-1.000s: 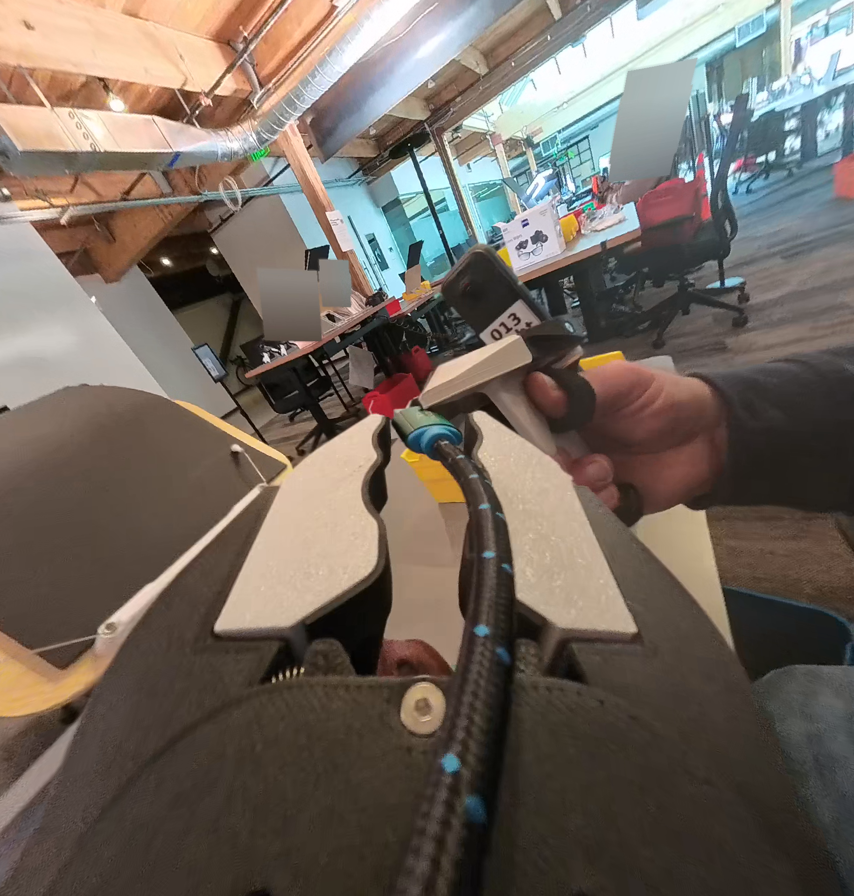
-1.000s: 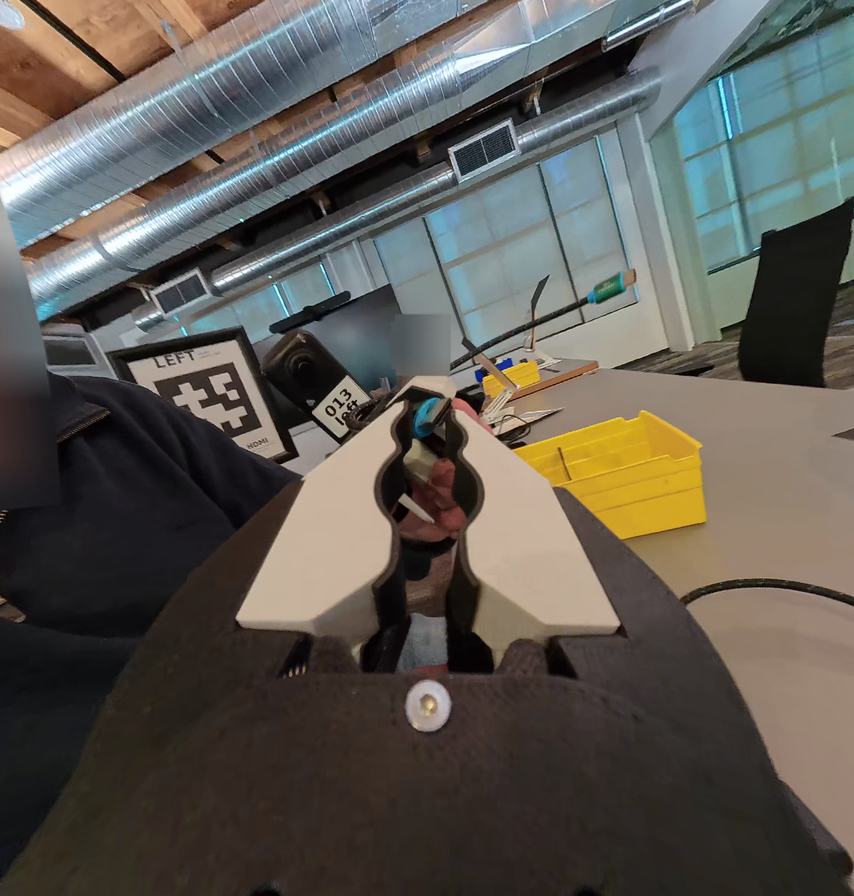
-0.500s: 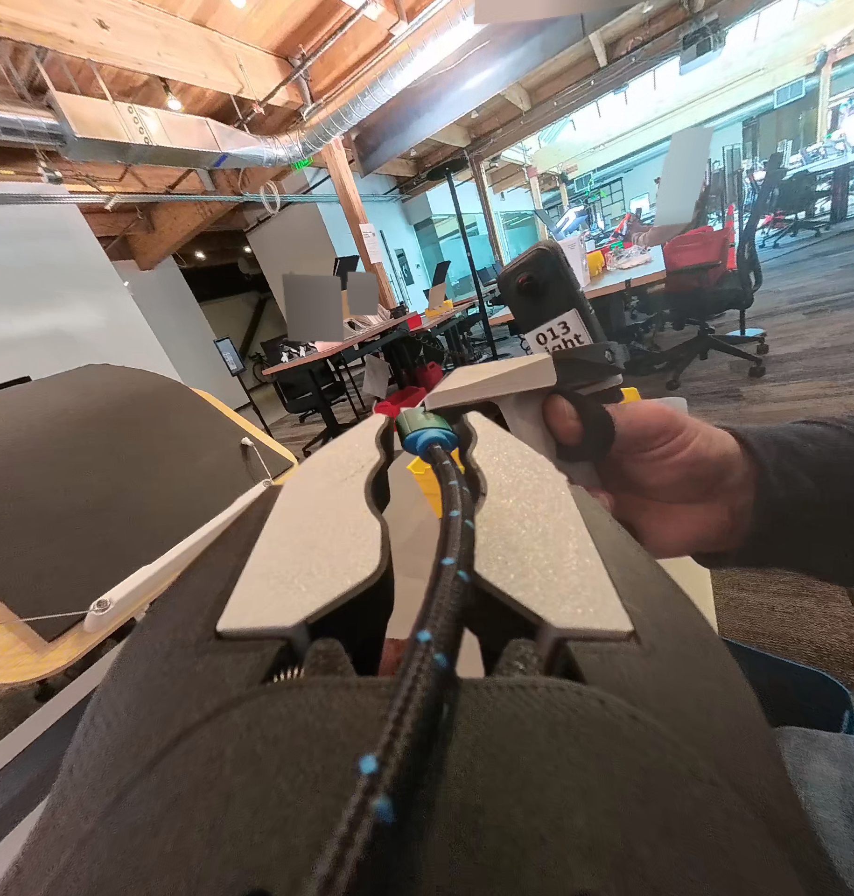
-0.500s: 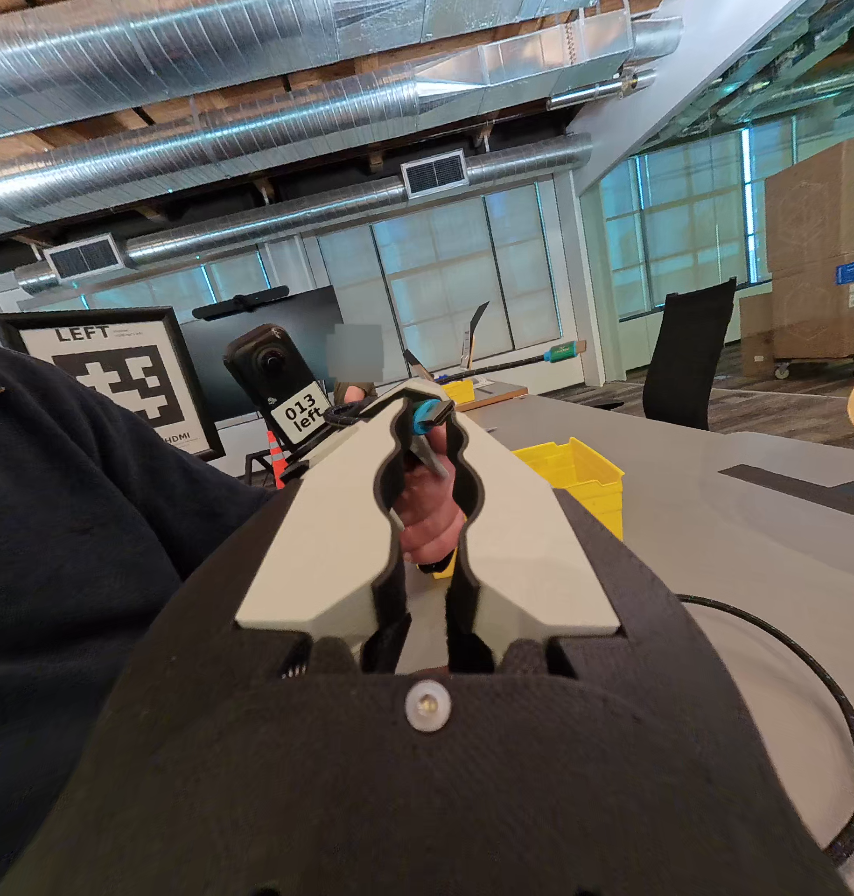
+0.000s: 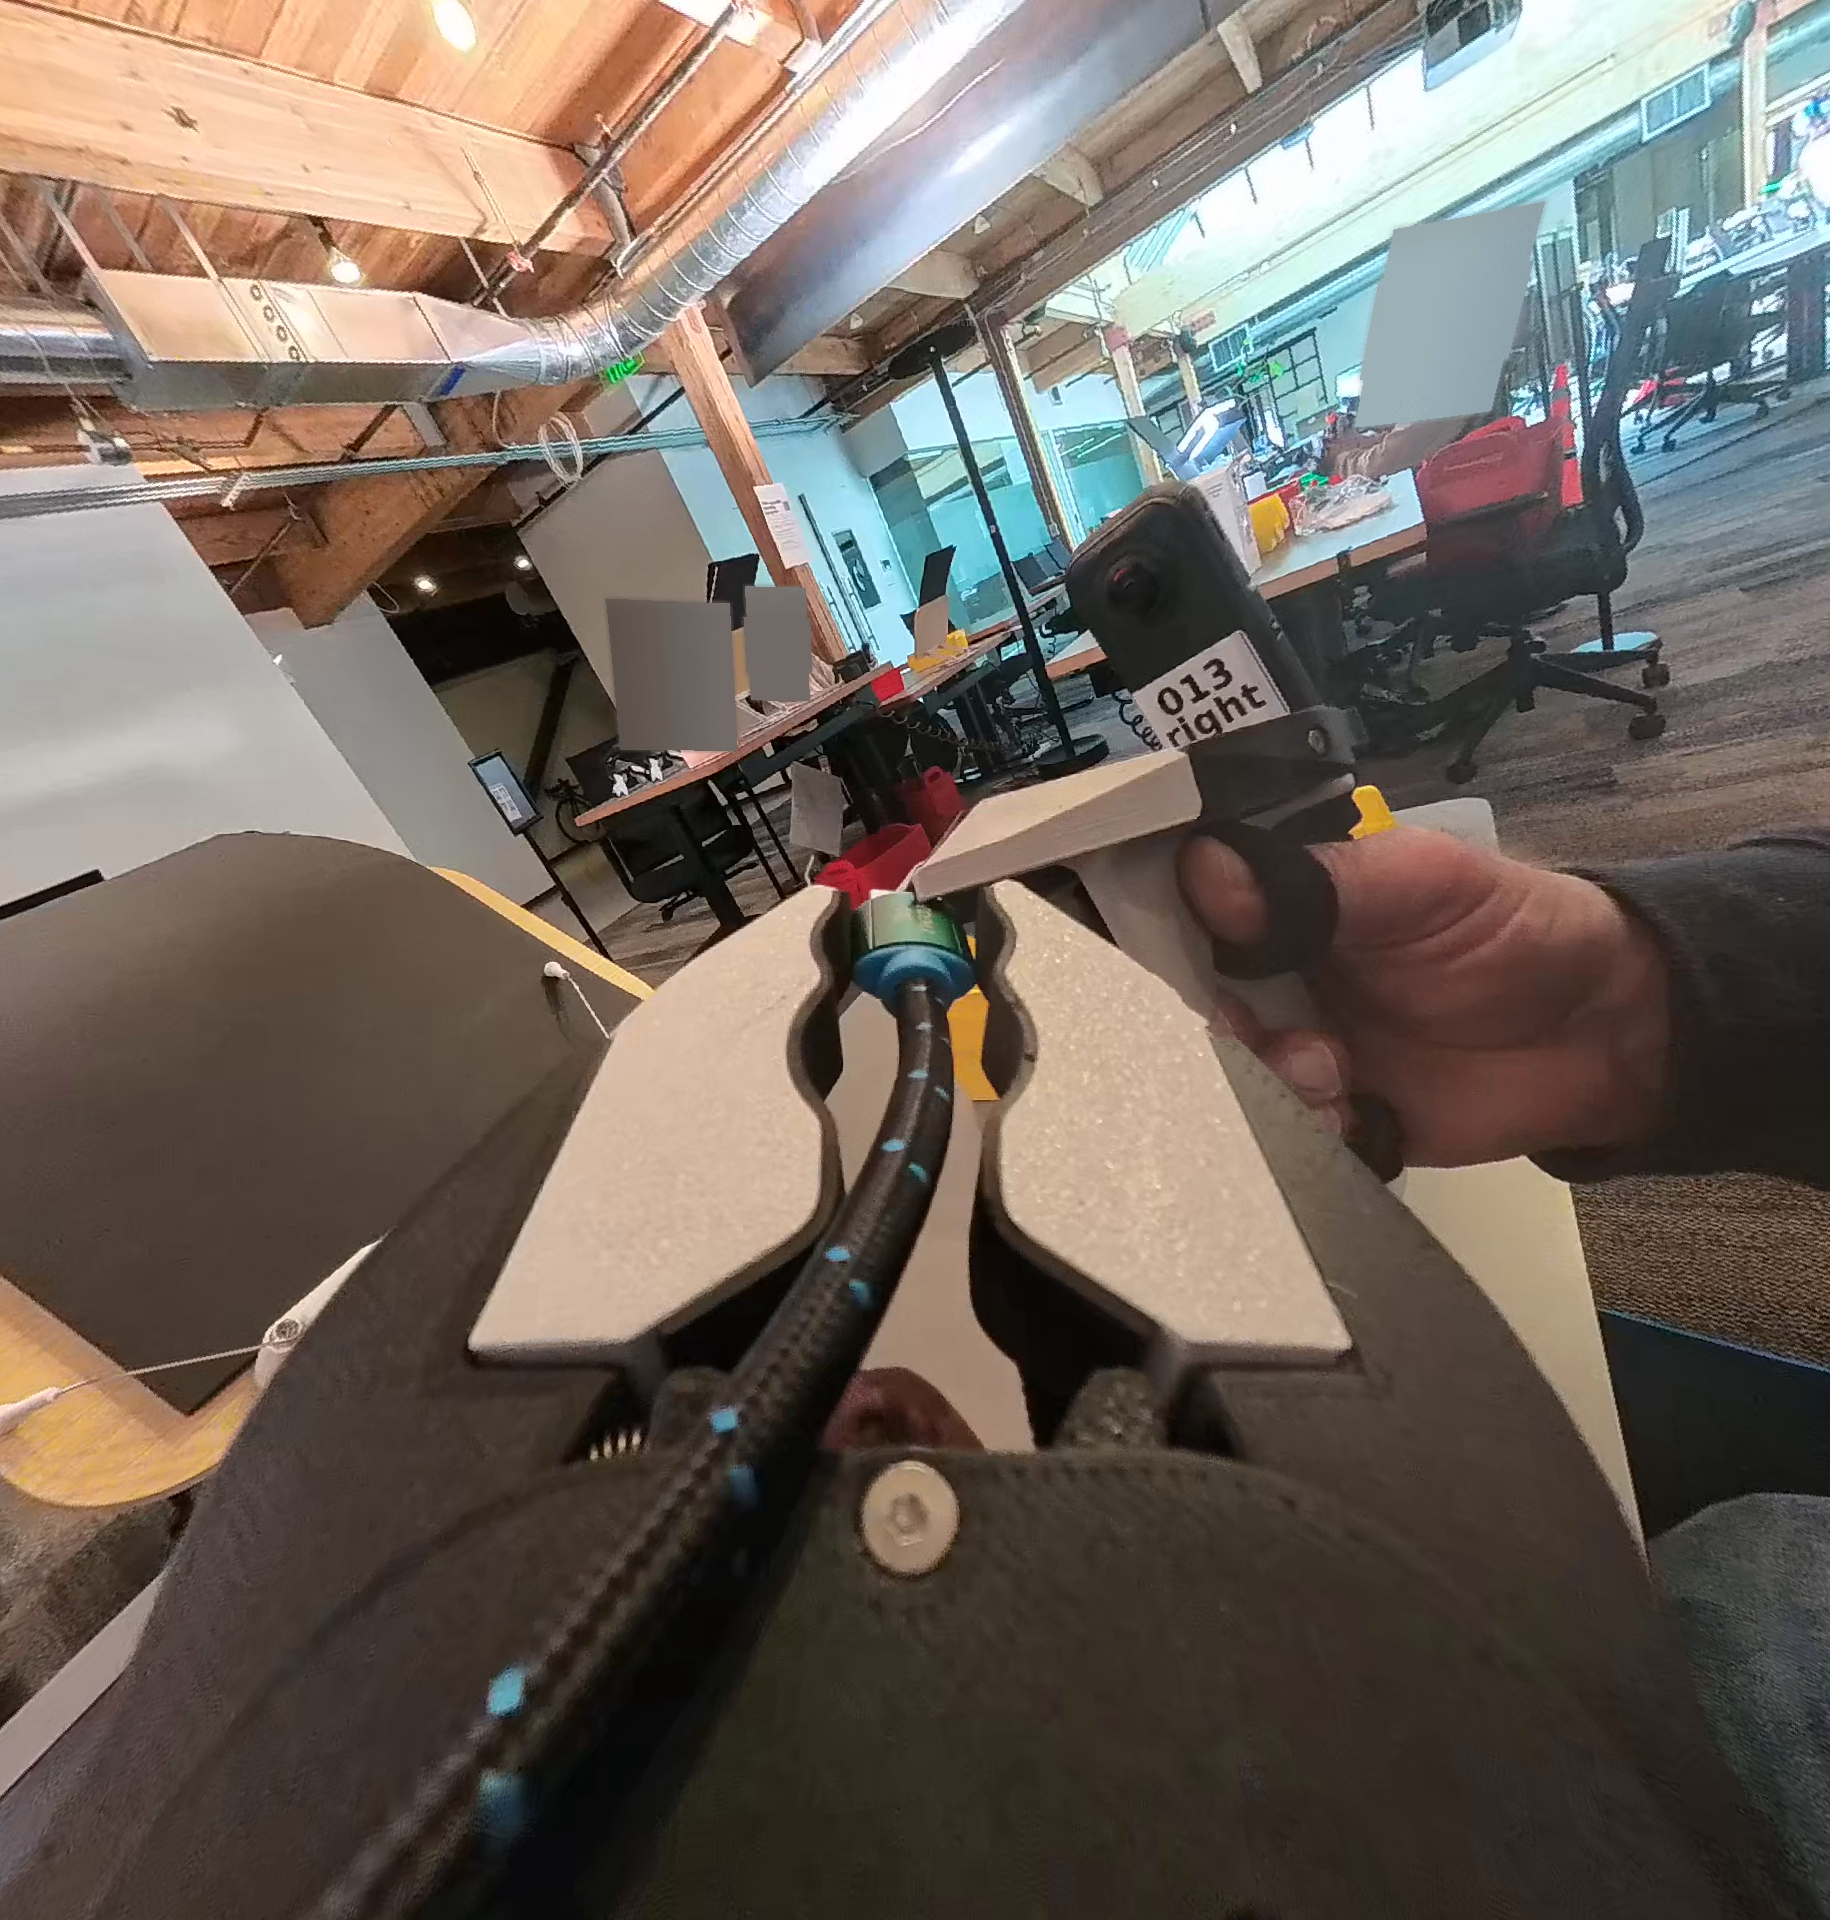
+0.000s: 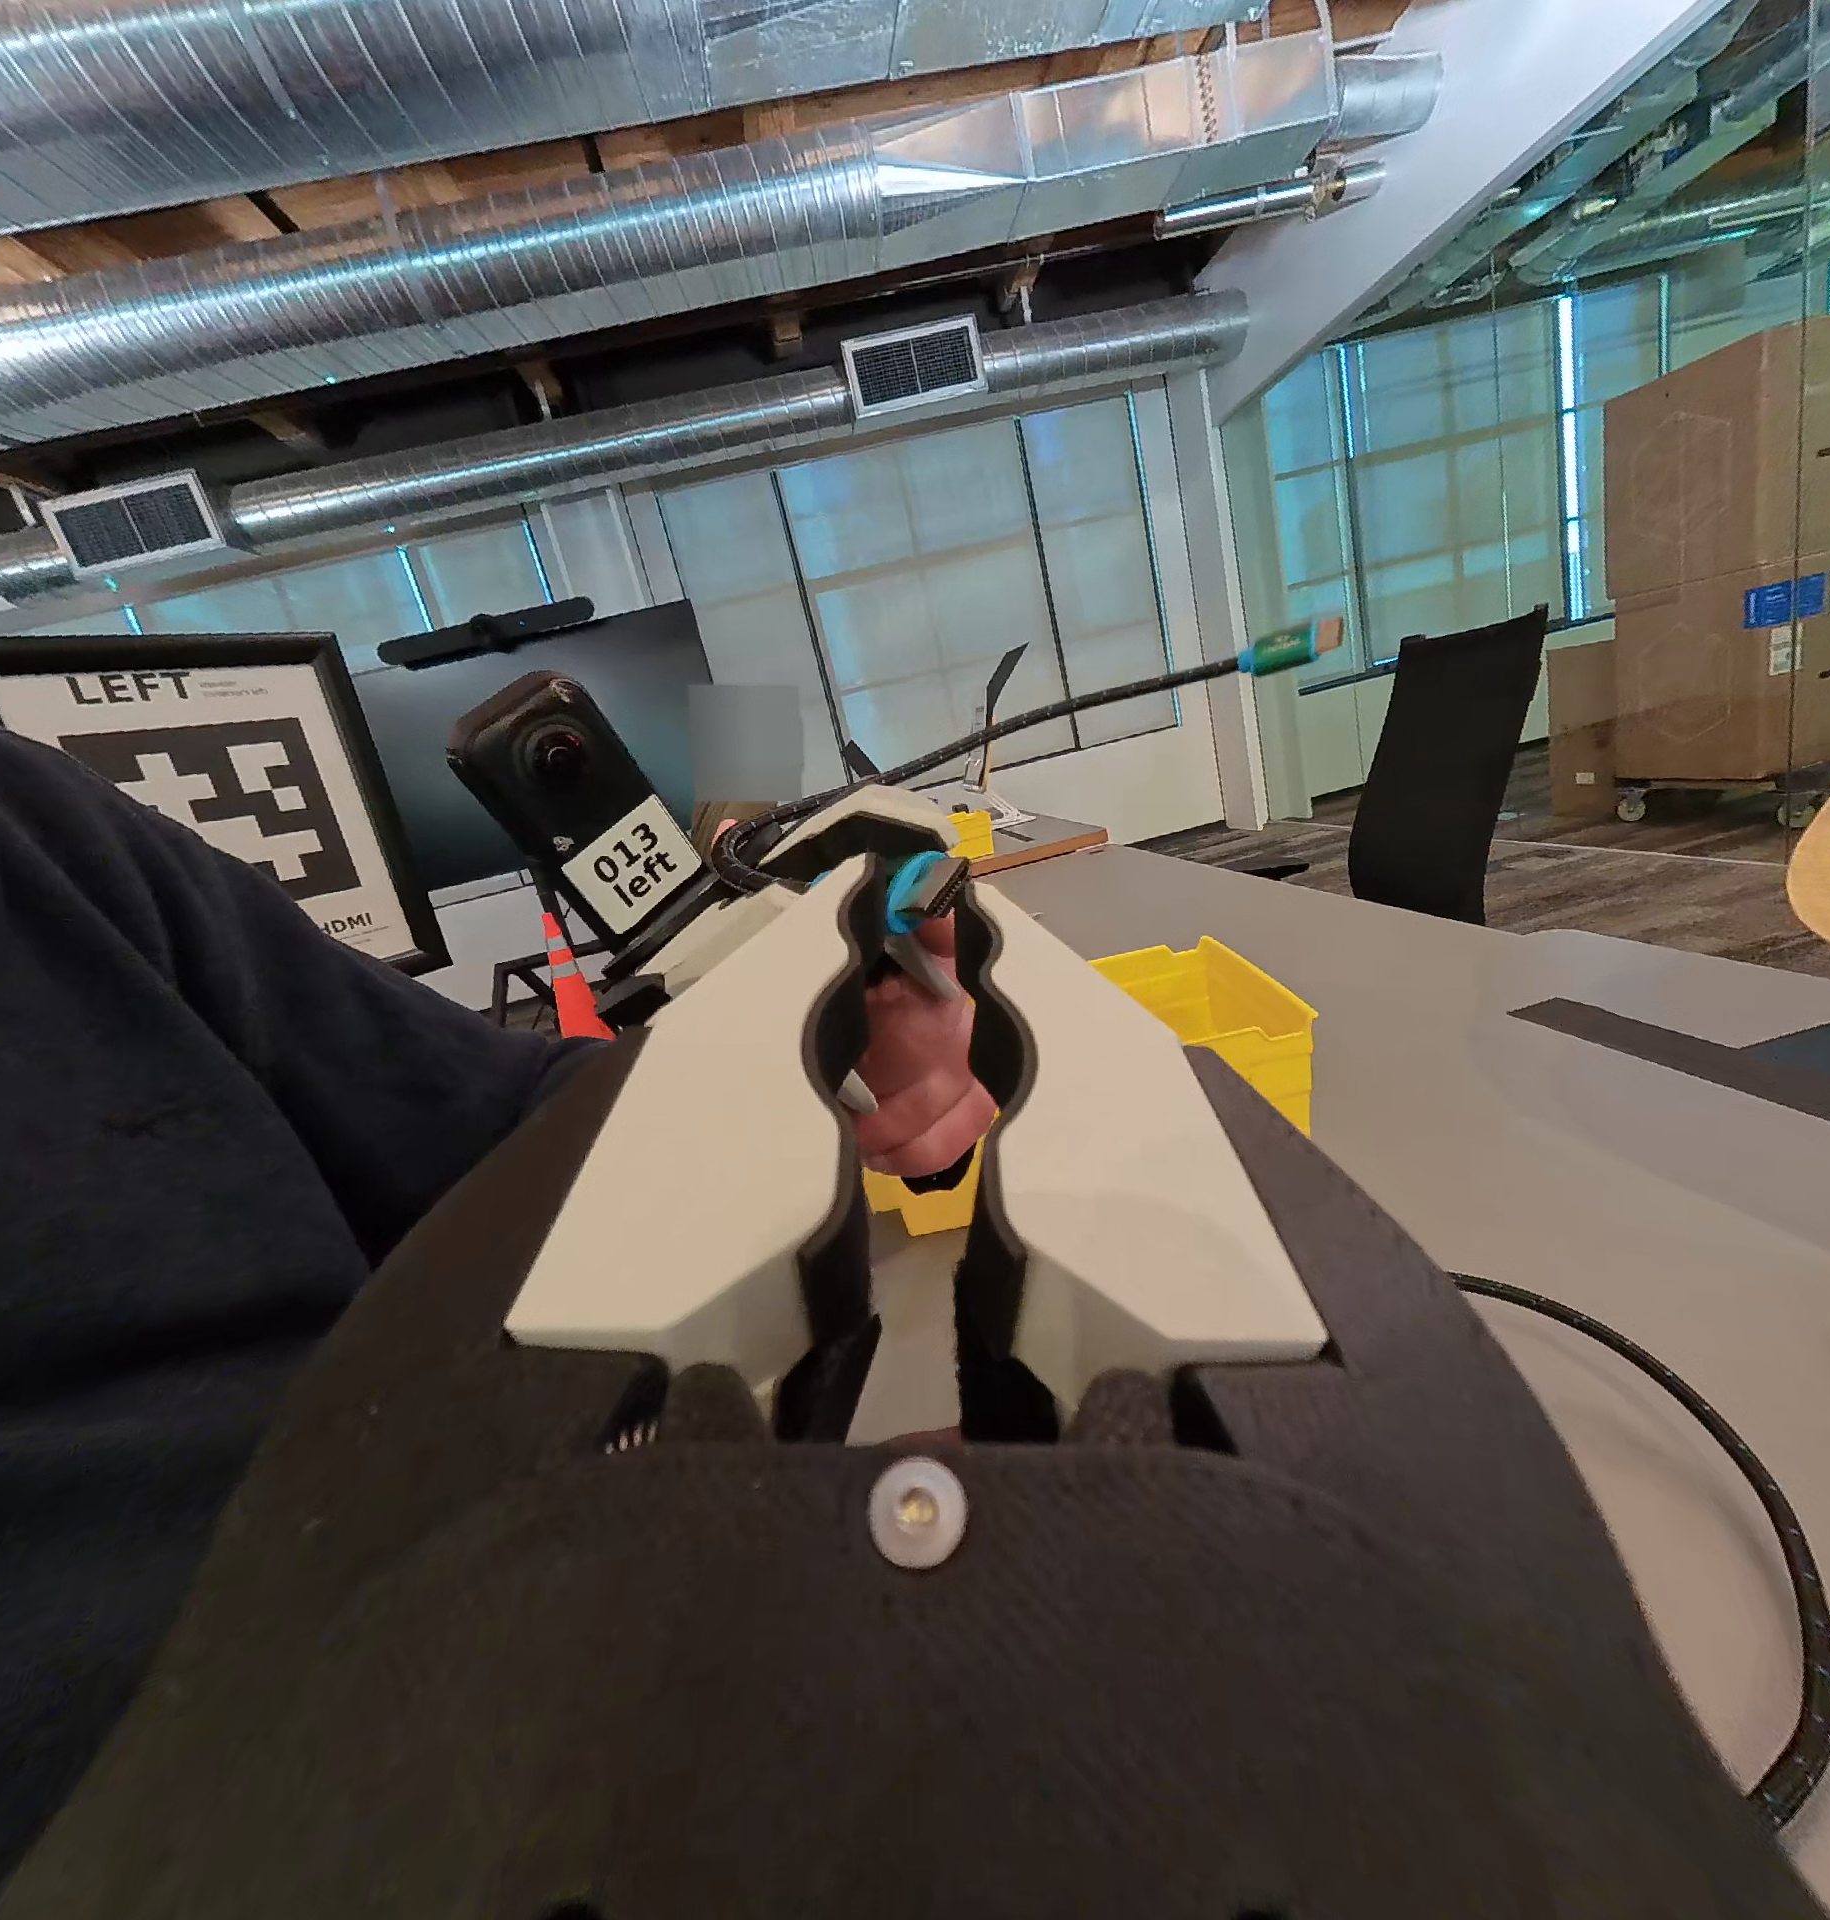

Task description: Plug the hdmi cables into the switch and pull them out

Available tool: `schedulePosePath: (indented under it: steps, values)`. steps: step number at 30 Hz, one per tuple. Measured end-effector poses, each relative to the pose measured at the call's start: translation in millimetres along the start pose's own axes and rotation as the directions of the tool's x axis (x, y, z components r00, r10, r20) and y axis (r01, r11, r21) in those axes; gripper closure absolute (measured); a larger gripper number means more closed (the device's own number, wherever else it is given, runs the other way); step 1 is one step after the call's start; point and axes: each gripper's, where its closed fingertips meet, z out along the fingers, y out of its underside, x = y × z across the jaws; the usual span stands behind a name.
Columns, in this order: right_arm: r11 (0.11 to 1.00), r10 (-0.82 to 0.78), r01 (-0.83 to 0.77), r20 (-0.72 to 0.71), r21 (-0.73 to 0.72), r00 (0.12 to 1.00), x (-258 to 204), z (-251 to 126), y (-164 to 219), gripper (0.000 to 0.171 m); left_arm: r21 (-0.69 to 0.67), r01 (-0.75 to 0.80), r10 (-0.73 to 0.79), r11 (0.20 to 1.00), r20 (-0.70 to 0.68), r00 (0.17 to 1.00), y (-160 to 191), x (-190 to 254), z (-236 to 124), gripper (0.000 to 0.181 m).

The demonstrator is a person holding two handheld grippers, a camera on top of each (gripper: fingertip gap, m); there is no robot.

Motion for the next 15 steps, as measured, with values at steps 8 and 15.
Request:
schedulePosePath:
  steps: [8, 15]
  values:
    - [0.999, -0.051, 0.051, 0.016, 0.004, 0.999, -3.8, -1.3, -1.1, 0.159, 0.004, 0.009, -0.009, 1.0, -0.023, 1.0, -3.1, 2.9, -0.5, 0.159]
    - [0.994, -0.109, 0.109, 0.013, -0.01, 0.994, -5.0, -2.4, -0.5, 0.16, 0.012, 0.083, -0.082, 0.996, -0.069, 0.994, -4.0, 4.5, -1.5, 0.16]
